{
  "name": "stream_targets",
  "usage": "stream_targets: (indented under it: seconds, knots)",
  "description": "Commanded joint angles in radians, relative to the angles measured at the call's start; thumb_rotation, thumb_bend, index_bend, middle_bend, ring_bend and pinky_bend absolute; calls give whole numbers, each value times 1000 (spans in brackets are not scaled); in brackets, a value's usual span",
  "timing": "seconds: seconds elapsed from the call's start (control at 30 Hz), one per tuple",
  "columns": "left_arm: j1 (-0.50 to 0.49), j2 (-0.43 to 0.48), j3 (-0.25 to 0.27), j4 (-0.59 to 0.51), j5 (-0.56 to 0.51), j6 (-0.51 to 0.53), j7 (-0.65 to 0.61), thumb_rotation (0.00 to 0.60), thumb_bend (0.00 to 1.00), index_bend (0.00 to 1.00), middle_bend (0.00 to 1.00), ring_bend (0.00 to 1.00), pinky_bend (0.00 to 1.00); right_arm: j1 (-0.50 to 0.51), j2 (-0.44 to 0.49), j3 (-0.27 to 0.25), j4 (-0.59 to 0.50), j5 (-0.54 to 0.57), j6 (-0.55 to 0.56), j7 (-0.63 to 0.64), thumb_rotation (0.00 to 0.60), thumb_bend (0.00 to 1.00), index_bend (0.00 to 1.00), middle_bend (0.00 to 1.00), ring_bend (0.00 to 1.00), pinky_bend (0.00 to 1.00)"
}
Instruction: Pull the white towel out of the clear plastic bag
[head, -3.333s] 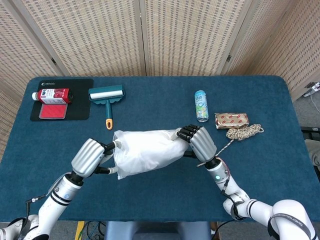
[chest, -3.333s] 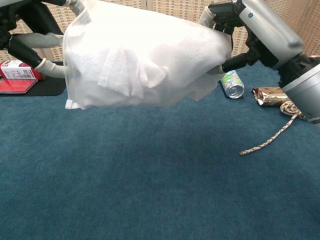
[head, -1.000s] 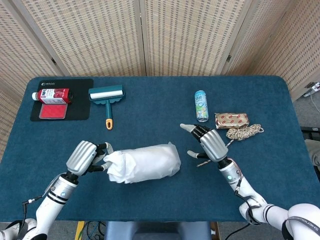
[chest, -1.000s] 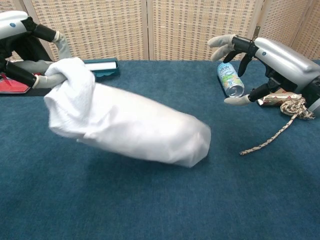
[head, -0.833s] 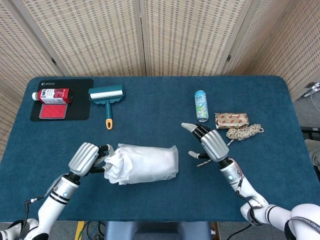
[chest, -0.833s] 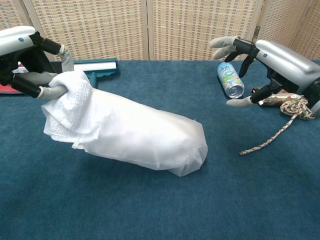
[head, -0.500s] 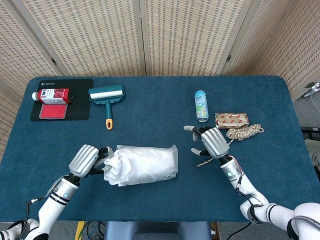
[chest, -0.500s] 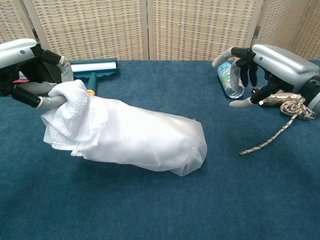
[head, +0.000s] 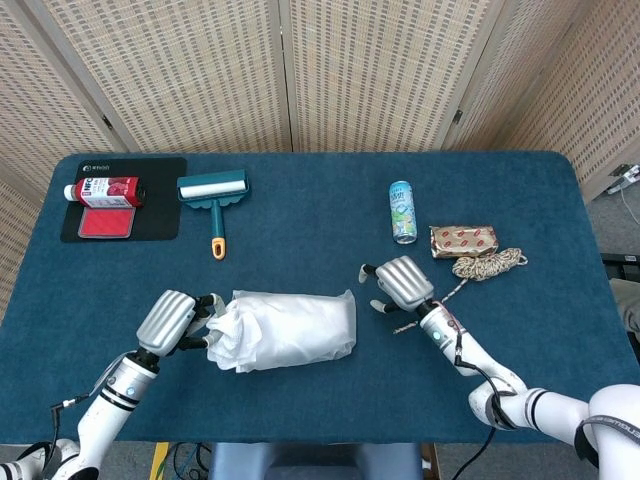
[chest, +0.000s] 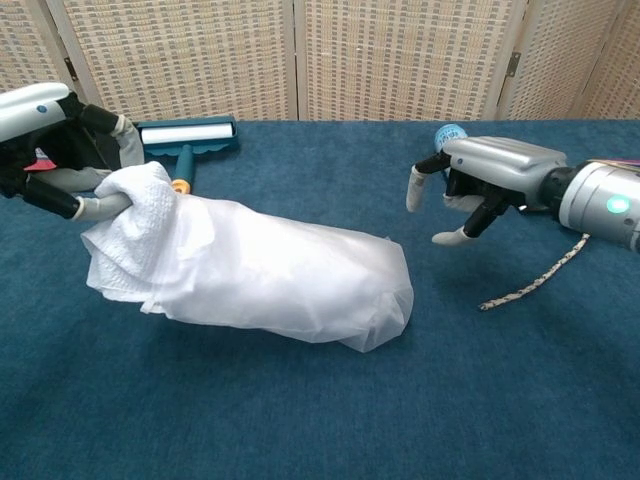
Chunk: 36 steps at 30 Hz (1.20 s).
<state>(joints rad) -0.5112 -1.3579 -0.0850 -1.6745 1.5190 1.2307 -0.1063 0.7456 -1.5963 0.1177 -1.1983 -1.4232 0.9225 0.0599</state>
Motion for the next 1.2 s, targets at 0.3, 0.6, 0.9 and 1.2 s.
stream_targets:
  seconds: [0.3,0.6,0.9,1.2]
  knots:
    - [5,2,1,2,1,3,-4,600,590,718,1000,920,987,29,-19,-6,1,-2,-43,-12,600,259,431,1000,1000,1000]
    - [6,-5,3,5,1,-1,-5,600,590,718,1000,920,987,36,-40,-11,20,8,-62,-22,600,261,431,1000,1000,1000]
    - [3,-5,-1,0,2,-4,-3,600,590,718,1000,920,987,58,-79,-6,56,12,-89,-13,600,290,431,1000,1000,1000]
    - [6,3,-1,-7,-2,-4,3,600,590,718,1000,920,987,75,-93,-3,69,24,-121,-3,600,532,498,1000,1000,1000]
